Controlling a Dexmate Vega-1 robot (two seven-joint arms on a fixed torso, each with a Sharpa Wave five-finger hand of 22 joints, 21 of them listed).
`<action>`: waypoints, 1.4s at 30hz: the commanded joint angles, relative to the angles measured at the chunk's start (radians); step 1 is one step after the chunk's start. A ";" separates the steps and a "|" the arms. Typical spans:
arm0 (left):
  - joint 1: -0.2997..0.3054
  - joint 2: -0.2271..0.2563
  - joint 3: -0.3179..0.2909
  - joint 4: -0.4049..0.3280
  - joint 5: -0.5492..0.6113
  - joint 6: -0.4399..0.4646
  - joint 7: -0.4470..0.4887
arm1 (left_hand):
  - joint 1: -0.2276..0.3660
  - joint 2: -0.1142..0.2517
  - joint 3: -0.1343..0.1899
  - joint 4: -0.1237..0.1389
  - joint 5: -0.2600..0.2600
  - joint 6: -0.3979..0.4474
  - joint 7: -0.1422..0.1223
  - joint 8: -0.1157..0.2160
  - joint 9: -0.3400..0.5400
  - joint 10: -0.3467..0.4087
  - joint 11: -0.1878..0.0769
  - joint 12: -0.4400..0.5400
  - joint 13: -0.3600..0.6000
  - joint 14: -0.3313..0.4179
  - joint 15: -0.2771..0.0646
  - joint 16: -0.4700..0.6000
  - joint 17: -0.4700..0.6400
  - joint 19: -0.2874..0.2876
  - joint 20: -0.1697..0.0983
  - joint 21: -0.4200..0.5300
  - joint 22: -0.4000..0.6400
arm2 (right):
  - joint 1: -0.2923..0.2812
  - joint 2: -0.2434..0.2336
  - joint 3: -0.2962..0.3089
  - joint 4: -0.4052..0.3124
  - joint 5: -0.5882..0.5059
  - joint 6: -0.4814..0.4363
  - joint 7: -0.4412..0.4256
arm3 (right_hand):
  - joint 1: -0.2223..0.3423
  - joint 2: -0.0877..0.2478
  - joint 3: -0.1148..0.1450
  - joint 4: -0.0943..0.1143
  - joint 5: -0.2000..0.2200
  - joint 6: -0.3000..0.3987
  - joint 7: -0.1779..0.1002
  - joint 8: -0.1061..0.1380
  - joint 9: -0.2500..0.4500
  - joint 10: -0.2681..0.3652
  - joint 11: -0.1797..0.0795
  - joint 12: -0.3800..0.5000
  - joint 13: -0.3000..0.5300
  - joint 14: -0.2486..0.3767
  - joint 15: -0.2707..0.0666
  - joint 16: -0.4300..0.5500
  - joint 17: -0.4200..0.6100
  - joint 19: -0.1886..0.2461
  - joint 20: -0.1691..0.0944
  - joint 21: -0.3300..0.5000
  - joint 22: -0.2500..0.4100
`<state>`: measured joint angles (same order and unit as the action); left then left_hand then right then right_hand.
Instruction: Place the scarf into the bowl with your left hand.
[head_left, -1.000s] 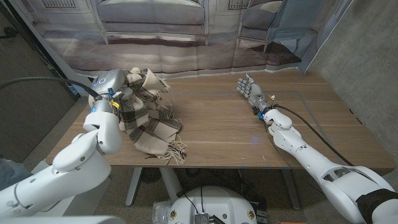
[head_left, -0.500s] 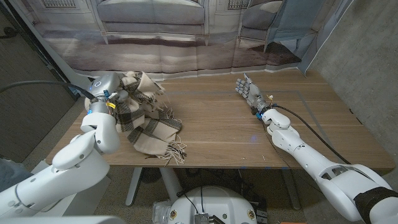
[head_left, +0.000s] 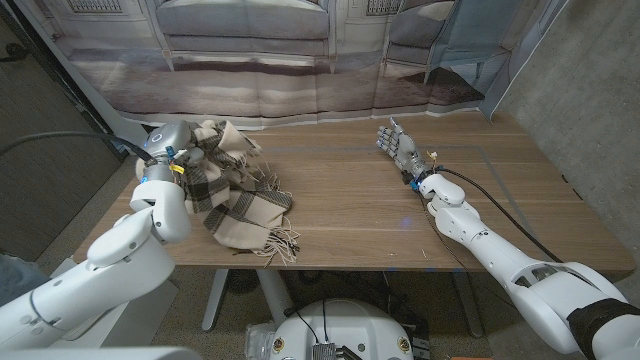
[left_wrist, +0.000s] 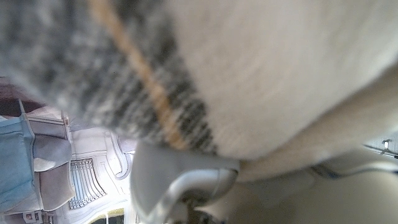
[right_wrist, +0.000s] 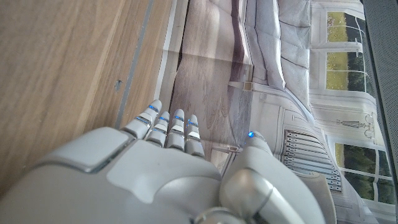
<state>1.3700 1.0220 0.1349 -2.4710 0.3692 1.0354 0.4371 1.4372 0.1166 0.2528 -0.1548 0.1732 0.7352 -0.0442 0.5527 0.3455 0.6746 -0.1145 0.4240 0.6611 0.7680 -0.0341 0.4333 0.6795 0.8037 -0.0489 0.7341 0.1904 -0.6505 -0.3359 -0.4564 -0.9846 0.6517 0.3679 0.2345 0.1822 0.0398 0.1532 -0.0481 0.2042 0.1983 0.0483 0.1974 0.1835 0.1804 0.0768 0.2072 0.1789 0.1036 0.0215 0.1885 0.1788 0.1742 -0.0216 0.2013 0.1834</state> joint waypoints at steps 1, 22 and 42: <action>0.007 0.001 -0.006 0.048 -0.011 -0.005 0.002 | 0.023 0.023 0.050 0.025 0.008 0.030 0.017 0.005 0.005 0.009 -0.001 0.005 0.007 0.058 -0.132 0.005 0.007 0.041 -0.069 0.012 0.003 | 0.008 0.005 0.000 0.005 -0.003 0.006 -0.003 | 0.002 0.009 0.001 0.000 0.002 0.009 0.000 -0.002 0.004 0.010 -0.003 0.006 0.006 0.009 -0.002 0.000 0.005 0.010 -0.004 0.004 0.004; -0.064 -0.020 0.035 0.194 -0.058 -0.088 0.001 | 0.023 0.021 0.058 0.023 0.008 0.059 0.020 0.011 0.000 0.037 0.001 0.011 0.024 0.072 -0.134 0.002 0.016 0.031 -0.073 0.030 0.001 | 0.034 0.026 -0.003 0.057 -0.001 0.010 0.013 | 0.001 0.009 -0.001 -0.002 0.002 0.009 0.000 -0.003 0.004 0.011 -0.001 0.006 0.006 0.010 -0.002 -0.001 0.005 0.012 -0.004 0.004 0.004; -0.144 0.001 0.094 0.263 -0.085 -0.074 -0.030 | 0.024 0.020 0.067 0.020 0.009 0.079 0.021 0.013 -0.006 0.052 -0.005 0.012 0.037 0.084 -0.139 -0.002 0.022 0.028 -0.078 0.044 -0.001 | 0.032 0.029 0.007 0.063 0.004 0.020 0.011 | 0.001 0.010 -0.002 -0.003 0.002 0.010 0.000 -0.003 0.004 0.013 -0.002 0.005 0.006 0.011 -0.002 -0.001 0.005 0.012 -0.005 0.004 0.004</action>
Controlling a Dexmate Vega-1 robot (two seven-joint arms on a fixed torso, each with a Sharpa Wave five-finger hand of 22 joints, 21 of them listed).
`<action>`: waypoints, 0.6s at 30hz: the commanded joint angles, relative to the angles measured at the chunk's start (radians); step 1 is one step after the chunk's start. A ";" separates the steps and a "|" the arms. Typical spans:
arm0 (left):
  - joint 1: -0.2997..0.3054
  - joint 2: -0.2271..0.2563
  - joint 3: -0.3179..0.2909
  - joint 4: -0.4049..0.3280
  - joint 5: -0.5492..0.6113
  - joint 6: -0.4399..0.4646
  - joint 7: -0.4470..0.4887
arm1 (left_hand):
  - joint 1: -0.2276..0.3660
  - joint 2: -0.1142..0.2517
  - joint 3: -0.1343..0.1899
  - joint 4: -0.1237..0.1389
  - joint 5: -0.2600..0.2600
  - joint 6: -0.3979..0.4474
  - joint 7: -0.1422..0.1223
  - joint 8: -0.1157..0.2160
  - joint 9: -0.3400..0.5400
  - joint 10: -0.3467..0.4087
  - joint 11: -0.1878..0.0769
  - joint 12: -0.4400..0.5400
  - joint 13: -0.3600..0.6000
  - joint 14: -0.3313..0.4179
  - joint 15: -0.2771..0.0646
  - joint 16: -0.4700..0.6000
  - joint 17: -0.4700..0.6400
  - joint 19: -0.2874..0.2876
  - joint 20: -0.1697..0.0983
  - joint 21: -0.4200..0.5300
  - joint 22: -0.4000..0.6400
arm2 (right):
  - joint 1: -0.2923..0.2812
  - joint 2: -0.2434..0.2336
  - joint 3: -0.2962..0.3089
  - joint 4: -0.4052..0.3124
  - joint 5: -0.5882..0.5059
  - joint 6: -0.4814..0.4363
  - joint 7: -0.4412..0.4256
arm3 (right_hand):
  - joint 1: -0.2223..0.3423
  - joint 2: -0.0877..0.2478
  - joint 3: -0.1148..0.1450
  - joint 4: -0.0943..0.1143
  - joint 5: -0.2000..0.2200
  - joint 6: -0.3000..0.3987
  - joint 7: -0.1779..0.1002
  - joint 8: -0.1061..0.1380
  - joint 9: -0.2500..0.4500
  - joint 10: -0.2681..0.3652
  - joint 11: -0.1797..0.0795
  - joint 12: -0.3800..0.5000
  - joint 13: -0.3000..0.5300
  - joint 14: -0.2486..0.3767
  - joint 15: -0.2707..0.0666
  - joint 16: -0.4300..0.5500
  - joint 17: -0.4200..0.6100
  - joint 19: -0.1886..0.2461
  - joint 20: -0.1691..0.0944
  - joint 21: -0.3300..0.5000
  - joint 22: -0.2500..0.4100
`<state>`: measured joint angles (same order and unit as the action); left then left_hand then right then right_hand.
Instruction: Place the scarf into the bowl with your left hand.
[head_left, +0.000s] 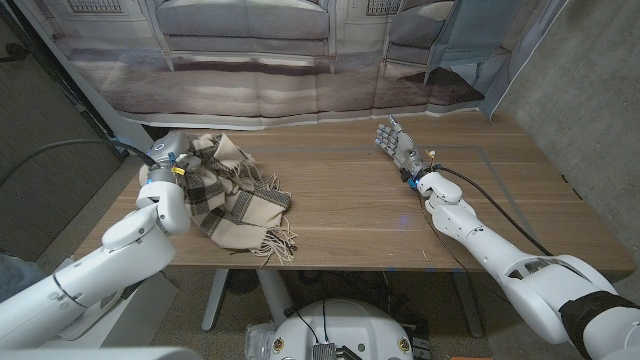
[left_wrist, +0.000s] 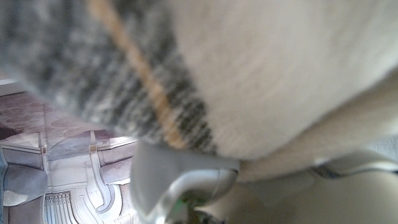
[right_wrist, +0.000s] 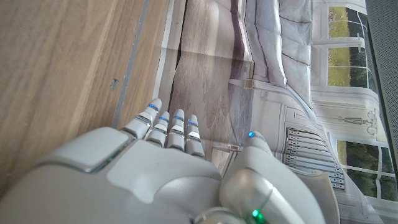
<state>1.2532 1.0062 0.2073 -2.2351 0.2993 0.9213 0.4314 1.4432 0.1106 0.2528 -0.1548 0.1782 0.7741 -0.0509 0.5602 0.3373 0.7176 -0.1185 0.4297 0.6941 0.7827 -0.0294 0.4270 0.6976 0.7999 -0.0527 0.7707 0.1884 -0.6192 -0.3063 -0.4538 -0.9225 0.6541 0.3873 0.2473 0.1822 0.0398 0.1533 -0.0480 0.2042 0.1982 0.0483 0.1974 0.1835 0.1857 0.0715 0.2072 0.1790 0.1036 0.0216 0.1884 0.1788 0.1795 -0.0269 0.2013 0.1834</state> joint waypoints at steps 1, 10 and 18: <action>-0.022 0.019 0.019 0.029 -0.013 0.037 -0.018 | 0.018 0.026 0.067 0.020 0.004 0.041 0.027 0.006 0.002 0.008 0.000 0.006 0.004 0.069 -0.144 0.004 0.004 0.032 -0.074 0.009 0.001 | 0.000 -0.001 0.004 0.000 0.002 -0.001 -0.002 | 0.001 0.010 -0.002 -0.003 0.002 0.010 0.001 -0.003 0.004 0.007 0.004 0.005 0.006 0.011 -0.002 -0.001 0.005 0.006 0.001 0.004 0.004; -0.026 0.034 0.038 0.043 -0.007 0.060 -0.024 | 0.018 0.025 0.072 0.019 0.004 0.045 0.026 0.006 0.000 0.010 0.002 0.004 0.010 0.072 -0.147 0.002 0.007 0.029 -0.075 0.015 0.000 | 0.013 0.006 -0.001 0.018 0.000 -0.004 0.008 | 0.001 0.011 -0.002 -0.003 0.002 0.010 0.000 -0.003 0.004 0.006 0.003 0.005 0.006 0.011 -0.002 -0.001 0.005 0.006 0.000 0.004 0.004; -0.009 0.029 0.026 0.112 -0.032 -0.028 -0.001 | 0.017 0.023 0.076 0.019 0.004 0.056 0.026 0.007 -0.002 0.015 -0.003 0.003 0.016 0.077 -0.146 0.001 0.010 0.026 -0.075 0.021 -0.001 | 0.017 0.008 -0.004 0.014 -0.004 -0.008 0.004 | 0.001 0.011 -0.003 -0.004 0.002 0.011 0.001 -0.002 0.004 0.008 0.004 0.005 0.006 0.011 -0.003 -0.001 0.005 0.007 0.000 0.004 0.004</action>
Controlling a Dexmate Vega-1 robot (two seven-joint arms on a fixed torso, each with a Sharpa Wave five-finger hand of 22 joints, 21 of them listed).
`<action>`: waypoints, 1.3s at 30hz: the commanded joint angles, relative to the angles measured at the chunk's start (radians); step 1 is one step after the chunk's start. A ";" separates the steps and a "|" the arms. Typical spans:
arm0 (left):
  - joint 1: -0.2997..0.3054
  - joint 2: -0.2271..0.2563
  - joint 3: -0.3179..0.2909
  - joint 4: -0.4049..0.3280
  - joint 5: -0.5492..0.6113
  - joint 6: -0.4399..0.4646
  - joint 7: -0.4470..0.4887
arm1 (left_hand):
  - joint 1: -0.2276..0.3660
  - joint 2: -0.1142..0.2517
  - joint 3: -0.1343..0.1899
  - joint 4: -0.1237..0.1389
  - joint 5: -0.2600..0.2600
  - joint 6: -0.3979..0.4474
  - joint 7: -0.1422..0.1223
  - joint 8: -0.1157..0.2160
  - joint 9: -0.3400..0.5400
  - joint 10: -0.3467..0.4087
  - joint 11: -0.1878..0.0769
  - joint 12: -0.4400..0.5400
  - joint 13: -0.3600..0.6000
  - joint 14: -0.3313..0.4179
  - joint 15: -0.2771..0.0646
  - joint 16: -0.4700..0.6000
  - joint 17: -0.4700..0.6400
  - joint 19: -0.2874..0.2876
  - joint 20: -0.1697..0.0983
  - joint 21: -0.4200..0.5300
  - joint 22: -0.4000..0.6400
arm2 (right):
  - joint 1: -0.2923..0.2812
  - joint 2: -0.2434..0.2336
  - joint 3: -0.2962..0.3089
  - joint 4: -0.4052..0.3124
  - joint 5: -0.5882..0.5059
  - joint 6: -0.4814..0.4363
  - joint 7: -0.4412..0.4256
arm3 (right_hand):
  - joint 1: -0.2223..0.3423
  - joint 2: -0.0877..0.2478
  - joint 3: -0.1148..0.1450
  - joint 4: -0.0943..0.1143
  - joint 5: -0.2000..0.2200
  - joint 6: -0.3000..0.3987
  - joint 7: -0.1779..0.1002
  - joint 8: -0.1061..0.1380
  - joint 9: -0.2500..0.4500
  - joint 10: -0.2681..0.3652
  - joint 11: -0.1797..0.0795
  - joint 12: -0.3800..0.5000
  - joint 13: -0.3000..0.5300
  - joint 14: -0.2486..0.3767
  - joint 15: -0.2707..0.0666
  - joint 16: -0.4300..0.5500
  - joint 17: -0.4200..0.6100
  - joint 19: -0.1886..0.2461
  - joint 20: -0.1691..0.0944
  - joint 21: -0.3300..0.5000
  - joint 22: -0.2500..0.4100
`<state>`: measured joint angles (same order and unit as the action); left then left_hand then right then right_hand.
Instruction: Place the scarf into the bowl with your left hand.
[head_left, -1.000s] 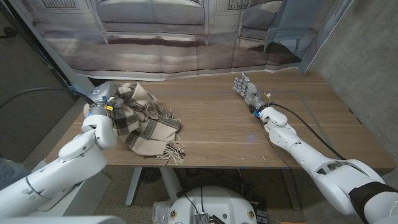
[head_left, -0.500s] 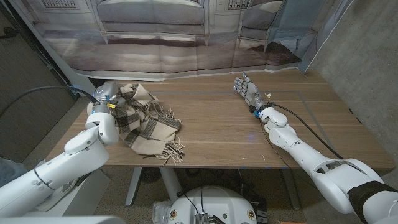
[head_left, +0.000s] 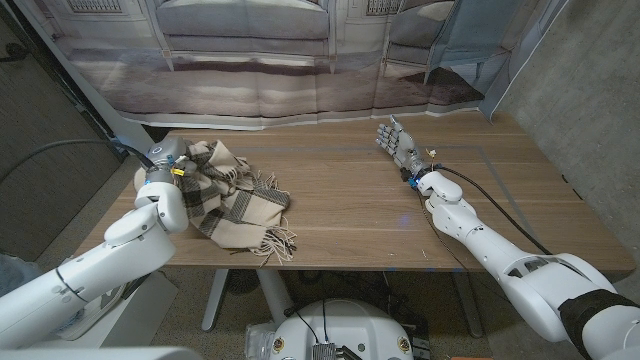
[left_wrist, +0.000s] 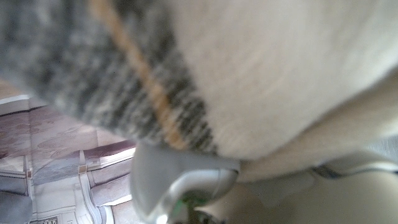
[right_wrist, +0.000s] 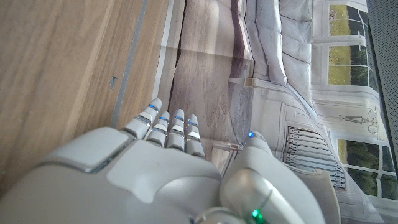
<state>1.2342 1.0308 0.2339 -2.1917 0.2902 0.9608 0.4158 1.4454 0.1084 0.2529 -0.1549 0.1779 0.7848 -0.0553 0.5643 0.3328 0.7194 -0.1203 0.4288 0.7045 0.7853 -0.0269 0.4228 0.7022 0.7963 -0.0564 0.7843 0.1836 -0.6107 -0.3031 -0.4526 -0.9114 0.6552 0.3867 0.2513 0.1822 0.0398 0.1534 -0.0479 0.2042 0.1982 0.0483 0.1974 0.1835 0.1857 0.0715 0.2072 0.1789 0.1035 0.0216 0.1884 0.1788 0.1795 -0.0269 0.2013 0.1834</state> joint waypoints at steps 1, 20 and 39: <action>0.006 0.002 0.003 0.072 -0.025 -0.063 0.012 | 0.015 0.026 0.076 0.019 0.005 0.044 0.030 0.003 0.002 0.012 0.000 0.003 0.007 0.075 -0.149 0.005 0.006 0.028 -0.071 0.007 0.004 | 0.011 0.007 -0.006 0.007 -0.007 -0.007 0.000 | 0.001 0.011 -0.003 -0.004 0.002 0.011 0.001 -0.003 0.004 0.008 0.004 0.005 0.006 0.011 -0.003 -0.001 0.005 0.007 0.000 0.004 0.004; -0.064 -0.039 0.073 0.185 -0.039 -0.125 0.029 | 0.010 0.027 0.085 0.022 0.005 0.054 0.029 0.003 -0.001 0.021 -0.001 0.000 0.018 0.077 -0.152 -0.001 0.011 0.017 -0.071 0.017 0.002 | 0.024 0.022 -0.013 0.029 -0.014 -0.001 -0.002 | 0.000 0.012 -0.004 -0.005 0.002 0.010 0.001 -0.003 0.004 0.008 0.003 0.004 0.006 0.011 -0.003 -0.001 0.005 0.007 0.000 0.003 0.004; -0.156 -0.080 0.165 0.293 -0.045 -0.163 0.000 | 0.002 0.025 0.096 0.023 0.005 0.064 0.028 0.003 -0.003 0.033 -0.003 -0.005 0.026 0.090 -0.153 -0.005 0.015 0.010 -0.073 0.028 0.000 | 0.046 0.049 -0.012 0.098 -0.012 0.031 0.026 | 0.000 0.011 -0.005 -0.006 0.002 0.010 0.001 -0.003 0.004 0.008 0.004 0.004 0.006 0.012 -0.003 -0.001 0.005 0.007 -0.001 0.003 0.003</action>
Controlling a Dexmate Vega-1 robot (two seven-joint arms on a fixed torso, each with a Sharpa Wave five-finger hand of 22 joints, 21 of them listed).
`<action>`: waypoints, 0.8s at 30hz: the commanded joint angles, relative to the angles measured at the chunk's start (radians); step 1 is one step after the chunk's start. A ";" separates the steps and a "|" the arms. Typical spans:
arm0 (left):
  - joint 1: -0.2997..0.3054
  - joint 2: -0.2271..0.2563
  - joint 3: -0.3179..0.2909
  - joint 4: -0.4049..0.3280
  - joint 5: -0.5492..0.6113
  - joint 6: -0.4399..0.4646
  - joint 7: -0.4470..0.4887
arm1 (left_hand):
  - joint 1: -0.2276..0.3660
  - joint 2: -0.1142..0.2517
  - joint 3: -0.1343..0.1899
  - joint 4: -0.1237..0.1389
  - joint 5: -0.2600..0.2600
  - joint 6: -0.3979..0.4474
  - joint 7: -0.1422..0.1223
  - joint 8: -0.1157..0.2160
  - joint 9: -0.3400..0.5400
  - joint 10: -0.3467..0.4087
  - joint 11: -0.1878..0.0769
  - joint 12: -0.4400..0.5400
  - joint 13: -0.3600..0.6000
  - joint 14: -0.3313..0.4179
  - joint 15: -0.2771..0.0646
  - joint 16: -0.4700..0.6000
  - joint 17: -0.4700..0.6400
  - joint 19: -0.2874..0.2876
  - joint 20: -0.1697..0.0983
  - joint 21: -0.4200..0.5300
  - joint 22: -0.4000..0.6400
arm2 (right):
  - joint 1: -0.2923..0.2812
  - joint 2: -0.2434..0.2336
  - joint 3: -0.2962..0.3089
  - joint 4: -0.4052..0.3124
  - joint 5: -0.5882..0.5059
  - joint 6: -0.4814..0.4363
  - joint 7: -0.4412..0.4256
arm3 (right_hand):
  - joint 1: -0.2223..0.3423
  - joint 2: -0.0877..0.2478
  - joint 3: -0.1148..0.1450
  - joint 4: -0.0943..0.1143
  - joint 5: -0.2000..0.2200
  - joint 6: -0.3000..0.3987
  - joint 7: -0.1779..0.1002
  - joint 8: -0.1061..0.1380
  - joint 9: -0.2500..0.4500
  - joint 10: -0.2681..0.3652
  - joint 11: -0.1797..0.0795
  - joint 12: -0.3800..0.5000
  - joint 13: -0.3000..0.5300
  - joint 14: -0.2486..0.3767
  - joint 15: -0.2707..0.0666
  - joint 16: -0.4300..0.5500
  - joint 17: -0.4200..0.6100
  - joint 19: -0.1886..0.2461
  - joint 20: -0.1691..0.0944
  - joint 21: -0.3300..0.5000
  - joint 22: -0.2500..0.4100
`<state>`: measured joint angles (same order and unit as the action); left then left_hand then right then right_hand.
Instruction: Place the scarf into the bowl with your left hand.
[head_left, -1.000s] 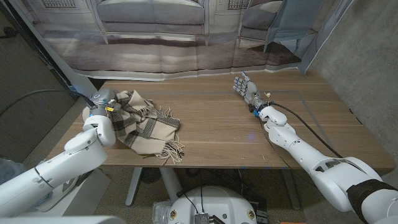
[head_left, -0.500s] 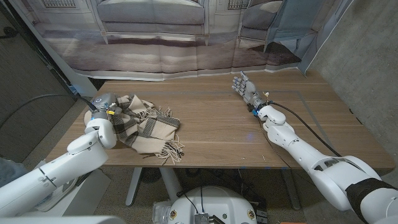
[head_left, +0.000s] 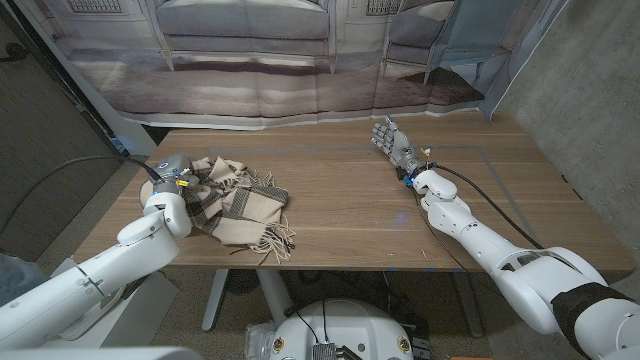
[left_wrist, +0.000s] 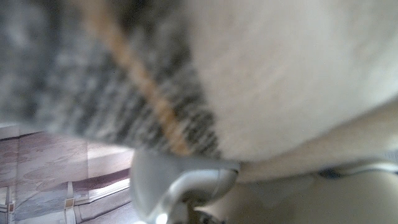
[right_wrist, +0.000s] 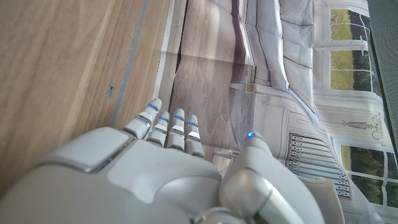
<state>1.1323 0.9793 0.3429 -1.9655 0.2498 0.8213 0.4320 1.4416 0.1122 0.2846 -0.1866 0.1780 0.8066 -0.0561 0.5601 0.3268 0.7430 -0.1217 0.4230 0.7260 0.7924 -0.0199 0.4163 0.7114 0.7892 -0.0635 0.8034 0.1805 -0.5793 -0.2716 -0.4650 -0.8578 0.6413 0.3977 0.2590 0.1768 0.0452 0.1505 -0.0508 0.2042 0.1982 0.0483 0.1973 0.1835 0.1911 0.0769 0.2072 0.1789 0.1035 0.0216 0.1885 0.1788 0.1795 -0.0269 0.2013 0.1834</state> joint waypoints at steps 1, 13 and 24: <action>-0.059 -0.031 0.062 0.069 -0.001 -0.017 -0.017 | 0.006 0.020 0.065 0.055 0.005 0.044 0.028 0.007 0.002 0.008 -0.004 0.000 0.005 0.083 -0.159 0.000 0.006 0.017 -0.065 0.009 0.003 | 0.016 0.019 0.001 0.050 0.002 0.023 0.020 | 0.005 0.006 -0.002 -0.003 0.002 0.010 0.001 -0.003 0.004 0.003 -0.002 0.004 0.006 0.012 -0.003 -0.001 0.005 0.008 -0.001 0.004 0.003; -0.110 -0.042 0.119 0.093 0.008 0.004 -0.064 | 0.001 0.019 0.069 0.056 0.005 0.046 0.026 0.005 -0.001 0.013 -0.010 -0.003 0.008 0.084 -0.163 -0.004 0.007 0.006 -0.065 0.012 0.003 | 0.022 0.027 0.005 0.073 0.004 0.033 0.032 | 0.005 0.006 -0.003 -0.003 0.002 0.010 0.001 -0.003 0.004 0.003 -0.001 0.004 0.006 0.012 -0.003 -0.001 0.005 0.007 0.000 0.003 0.003; -0.107 -0.044 0.134 0.097 0.007 0.016 -0.075 | -0.008 0.017 0.073 0.058 0.006 0.048 0.019 0.002 -0.006 0.016 -0.018 -0.012 0.010 0.077 -0.160 -0.017 0.009 -0.056 -0.043 0.004 0.006 | -0.001 0.013 0.009 0.035 0.008 0.024 0.023 | 0.004 0.006 -0.004 -0.004 0.003 0.010 0.001 -0.003 0.004 0.005 -0.001 0.004 0.006 0.012 -0.004 -0.001 0.005 0.008 -0.001 0.004 0.003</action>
<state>1.0340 0.9422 0.4531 -1.8834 0.2597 0.8235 0.3765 1.4412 0.1125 0.2874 -0.1893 0.1758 0.8172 -0.0663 0.5642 0.3186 0.7566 -0.1356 0.4123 0.7345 0.7954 -0.0169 0.4017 0.7165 0.7380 -0.0736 0.8060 0.1844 -0.5639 -0.2492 -0.4597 -0.7989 0.6454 0.4261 0.2861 0.1768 0.0452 0.1477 -0.0536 0.2042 0.1982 0.0483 0.1973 0.1835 0.1911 0.0769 0.2072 0.1789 0.1039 0.0212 0.1884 0.1788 0.1795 -0.0269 0.2013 0.1834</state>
